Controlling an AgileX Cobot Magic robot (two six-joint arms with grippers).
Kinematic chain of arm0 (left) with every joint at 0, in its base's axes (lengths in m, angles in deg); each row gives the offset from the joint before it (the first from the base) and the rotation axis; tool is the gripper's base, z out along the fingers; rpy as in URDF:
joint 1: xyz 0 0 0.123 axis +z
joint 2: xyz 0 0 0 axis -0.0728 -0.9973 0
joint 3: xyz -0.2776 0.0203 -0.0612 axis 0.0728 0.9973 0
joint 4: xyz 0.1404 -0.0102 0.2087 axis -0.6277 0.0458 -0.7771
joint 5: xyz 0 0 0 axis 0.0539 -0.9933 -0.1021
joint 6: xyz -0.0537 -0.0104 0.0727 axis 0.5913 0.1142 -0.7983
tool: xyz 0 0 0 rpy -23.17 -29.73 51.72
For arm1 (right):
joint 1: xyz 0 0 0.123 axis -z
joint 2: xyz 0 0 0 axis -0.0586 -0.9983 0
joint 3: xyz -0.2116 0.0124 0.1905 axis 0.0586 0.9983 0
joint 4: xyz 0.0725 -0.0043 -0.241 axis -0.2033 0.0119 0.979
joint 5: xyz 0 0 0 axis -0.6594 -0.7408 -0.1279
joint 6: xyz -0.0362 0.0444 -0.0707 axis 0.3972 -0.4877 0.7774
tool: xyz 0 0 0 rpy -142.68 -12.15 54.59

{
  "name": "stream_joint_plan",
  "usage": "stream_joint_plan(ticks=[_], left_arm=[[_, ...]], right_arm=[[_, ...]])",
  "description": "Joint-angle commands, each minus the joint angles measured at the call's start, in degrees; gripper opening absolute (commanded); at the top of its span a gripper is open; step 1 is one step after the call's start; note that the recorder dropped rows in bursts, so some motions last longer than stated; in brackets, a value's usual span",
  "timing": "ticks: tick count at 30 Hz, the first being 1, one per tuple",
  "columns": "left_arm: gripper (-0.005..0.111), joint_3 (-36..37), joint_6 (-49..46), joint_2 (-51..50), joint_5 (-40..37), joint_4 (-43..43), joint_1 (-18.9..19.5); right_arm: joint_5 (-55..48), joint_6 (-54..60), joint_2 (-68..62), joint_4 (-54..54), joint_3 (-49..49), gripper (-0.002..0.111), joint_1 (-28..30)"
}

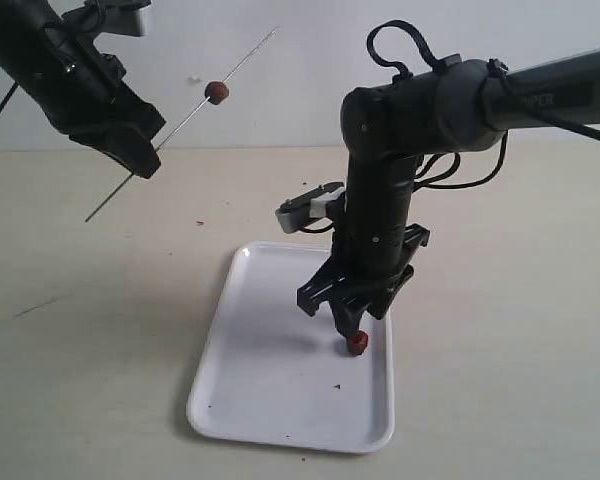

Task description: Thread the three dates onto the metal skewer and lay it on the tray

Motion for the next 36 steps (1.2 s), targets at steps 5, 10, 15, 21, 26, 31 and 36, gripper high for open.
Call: stream_joint_plan(ticks=[5,10,15,21,26,31,36], left_arm=[[0.000,0.1,0.0,0.7,1.3,0.7,0.0],[0.000,0.1,0.0,0.0,1.7,0.7,0.0],[0.000,0.1,0.0,0.0,2.1,0.6,0.0],[0.000,0.1,0.0,0.0,1.9,0.0,0.0],[0.000,0.1,0.0,0.0,2.1,0.1,0.0],[0.000,0.1,0.0,0.0,2.1,0.1,0.0],[0.000,0.1,0.0,0.0,2.1,0.1,0.0]], right_arm=[[-1.2,0.2,0.2,0.0,-0.3,0.048,-0.1],[-2.8,2.4,0.2,1.1,-0.3,0.057,-1.8],[-0.2,1.8,-0.5,3.2,-0.3,0.057,-4.1],[-0.7,-0.5,-2.0,5.9,-0.3,0.057,-4.1],[-0.7,-0.7,-2.0,5.6,-0.3,0.054,-4.1],[-0.8,-0.5,-2.0,5.6,-0.3,0.051,-4.1],[-2.7,-0.6,-4.0,5.6,-0.3,0.045,-4.1]])
